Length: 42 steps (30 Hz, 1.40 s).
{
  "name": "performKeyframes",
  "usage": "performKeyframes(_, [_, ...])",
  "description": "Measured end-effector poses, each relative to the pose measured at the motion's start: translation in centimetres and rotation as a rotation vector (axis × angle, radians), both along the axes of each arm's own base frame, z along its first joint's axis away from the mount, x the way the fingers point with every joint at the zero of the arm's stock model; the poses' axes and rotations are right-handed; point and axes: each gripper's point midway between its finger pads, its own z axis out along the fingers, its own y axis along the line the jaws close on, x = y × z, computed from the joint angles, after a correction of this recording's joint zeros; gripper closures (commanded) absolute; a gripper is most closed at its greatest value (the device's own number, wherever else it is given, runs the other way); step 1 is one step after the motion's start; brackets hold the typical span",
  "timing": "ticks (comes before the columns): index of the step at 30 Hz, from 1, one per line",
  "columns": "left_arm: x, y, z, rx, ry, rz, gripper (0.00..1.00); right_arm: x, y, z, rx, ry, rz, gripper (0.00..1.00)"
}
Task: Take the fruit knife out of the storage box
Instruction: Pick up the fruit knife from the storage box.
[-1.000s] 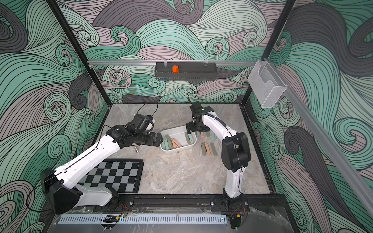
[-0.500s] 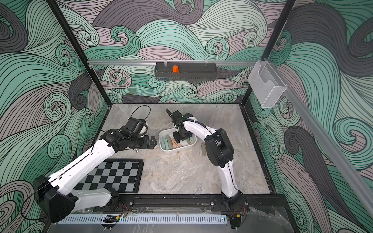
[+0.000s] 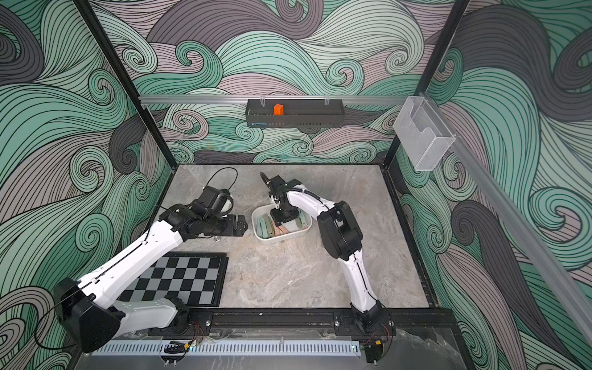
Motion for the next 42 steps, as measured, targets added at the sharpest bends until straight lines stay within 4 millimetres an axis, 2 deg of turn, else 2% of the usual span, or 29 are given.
performKeyframes(6, [0.0, 0.0, -0.7, 0.014, 0.023, 0.0, 0.01, -0.2, 0.6, -1.2, 0.017, 0.039, -0.001, 0.44])
performKeyframes(8, [0.0, 0.0, -0.8, 0.015, 0.026, 0.001, 0.01, -0.4, 0.6, -1.8, 0.019, 0.056, -0.003, 0.47])
performKeyframes(15, [-0.2, 0.1, -0.9, 0.02, 0.035, 0.001, 0.01, -0.1, 0.9, -1.6, 0.045, 0.064, -0.02, 0.65])
performKeyframes(20, [-0.3, 0.2, -1.0, 0.023, 0.042, 0.001, 0.01, 0.0, 0.8, -1.5, 0.05, 0.068, -0.029, 0.71])
performKeyframes(28, [-0.4, 0.1, -1.1, 0.021, 0.052, -0.003, 0.01, 0.1, 0.6, -1.4, 0.044, 0.058, -0.032, 0.73])
performKeyframes(32, [-0.6, 0.0, -1.5, 0.024, 0.073, -0.007, 0.01, 0.5, 0.2, -1.1, 0.031, 0.042, -0.037, 0.77])
performKeyframes(42, [-1.1, -0.1, -1.7, 0.019, 0.099, -0.016, 0.01, 1.3, -0.4, 0.5, 0.029, -0.006, -0.05, 0.77])
